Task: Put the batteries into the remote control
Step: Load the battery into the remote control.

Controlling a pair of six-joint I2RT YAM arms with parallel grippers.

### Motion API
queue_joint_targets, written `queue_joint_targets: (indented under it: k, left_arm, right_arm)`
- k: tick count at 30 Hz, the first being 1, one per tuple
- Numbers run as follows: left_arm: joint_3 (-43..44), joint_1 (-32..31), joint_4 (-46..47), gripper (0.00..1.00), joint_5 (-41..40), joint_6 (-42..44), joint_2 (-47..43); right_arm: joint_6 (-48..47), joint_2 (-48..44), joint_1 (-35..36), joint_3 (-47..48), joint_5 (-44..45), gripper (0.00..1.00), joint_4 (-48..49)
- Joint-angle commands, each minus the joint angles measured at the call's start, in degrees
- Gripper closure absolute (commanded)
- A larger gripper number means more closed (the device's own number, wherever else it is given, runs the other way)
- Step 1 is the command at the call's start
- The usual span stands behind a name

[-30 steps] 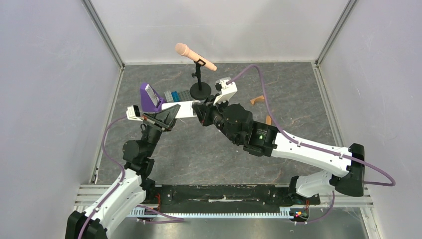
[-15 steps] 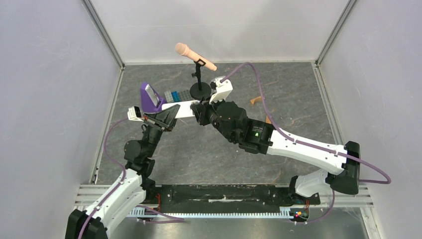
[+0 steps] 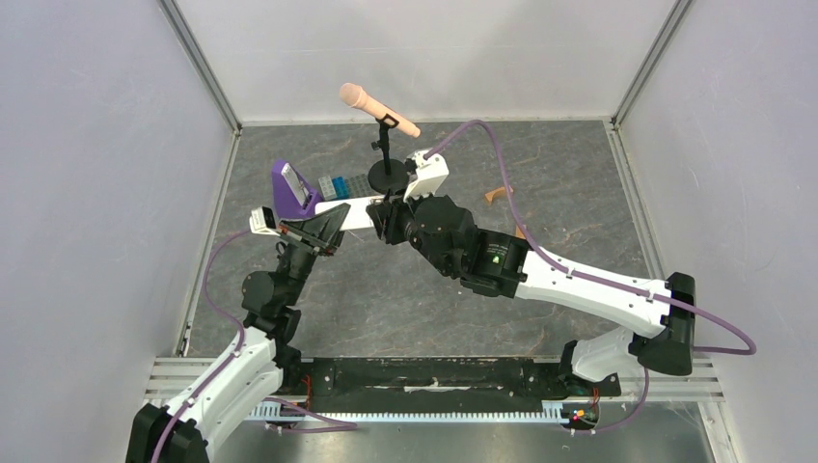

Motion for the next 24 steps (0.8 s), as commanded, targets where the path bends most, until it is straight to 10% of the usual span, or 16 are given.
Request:
queue_joint_targets:
  k: [1, 24]
  left_arm:
    - [0.0, 0.1, 5.7, 0.98, -1.8, -2.8, -0.6]
    - [-0.7, 0.0, 4.6, 0.98, -2.4, -2.9, -1.6]
  right_arm:
    - [0.5, 0.2, 0.4, 2.5, 2.1, 0.73, -2.1]
    - [3.8, 0.0, 0.3, 2.7, 6.3, 0.79, -2.9]
